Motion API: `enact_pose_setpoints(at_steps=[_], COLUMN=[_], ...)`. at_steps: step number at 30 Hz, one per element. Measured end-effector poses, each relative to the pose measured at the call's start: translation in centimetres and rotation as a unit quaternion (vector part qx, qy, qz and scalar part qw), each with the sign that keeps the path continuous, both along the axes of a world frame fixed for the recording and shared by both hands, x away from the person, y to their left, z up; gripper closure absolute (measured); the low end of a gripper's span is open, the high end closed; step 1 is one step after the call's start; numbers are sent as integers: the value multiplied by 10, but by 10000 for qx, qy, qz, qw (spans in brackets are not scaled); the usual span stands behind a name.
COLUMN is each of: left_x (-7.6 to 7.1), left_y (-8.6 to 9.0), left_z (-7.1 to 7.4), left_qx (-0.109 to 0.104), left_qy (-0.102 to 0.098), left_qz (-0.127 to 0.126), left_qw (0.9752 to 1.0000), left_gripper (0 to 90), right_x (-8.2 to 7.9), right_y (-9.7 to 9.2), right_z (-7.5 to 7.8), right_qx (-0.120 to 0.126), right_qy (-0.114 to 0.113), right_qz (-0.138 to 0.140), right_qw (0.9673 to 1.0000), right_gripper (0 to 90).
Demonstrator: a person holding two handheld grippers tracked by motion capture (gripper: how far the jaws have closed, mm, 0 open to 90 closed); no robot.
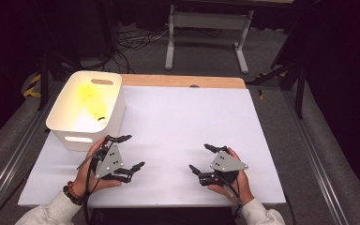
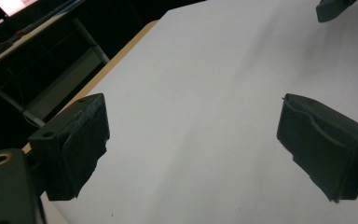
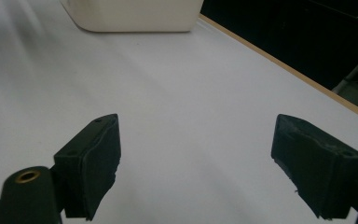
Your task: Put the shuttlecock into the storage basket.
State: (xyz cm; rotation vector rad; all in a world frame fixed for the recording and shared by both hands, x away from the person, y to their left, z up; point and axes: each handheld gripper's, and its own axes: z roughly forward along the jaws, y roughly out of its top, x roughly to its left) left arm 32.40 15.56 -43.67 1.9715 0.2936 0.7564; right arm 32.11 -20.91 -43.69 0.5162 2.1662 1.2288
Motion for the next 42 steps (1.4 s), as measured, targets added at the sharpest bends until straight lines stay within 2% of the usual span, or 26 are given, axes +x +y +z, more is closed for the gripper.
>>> enact_pose_setpoints(at_steps=[12,23,29,30,34,35,37,40,42], left_x=[-2,-3,-4,-5,-6,-7,-8,-8,-10], left_y=[12,25,39,44,50,54,57,64,69], left_z=[-12,-24,-33,-36,-38,-40,-40,-42,-42], left_qx=[56,151,72,1,-65,-193,-160,-291,-263], left_qy=[66,260,444,523,603,719,707,792,777], left_qz=[112,259,322,346,385,432,473,541,628], left_qw=[9999,9992,9985,9980,9974,9963,9962,9950,9946], left_gripper=[101,96,83,81,58,53,39,39,36], right_x=[-1,-2,-1,-1,0,0,1,1,0], right_y=[1,2,3,2,2,1,0,-1,-3], right_z=[0,-2,-4,-5,-5,-5,-6,-6,-6], right_qx=[-25,-32,-12,-25,-34,-26,-30,-12,-30], right_qy=[-28,-51,-10,4,-4,12,35,52,58], right_qz=[14,38,32,26,7,6,-28,-28,-26], right_qw=[10000,10000,10000,10000,10000,10000,10000,10000,10000], right_gripper=[163,163,162,162,162,160,160,159,155])
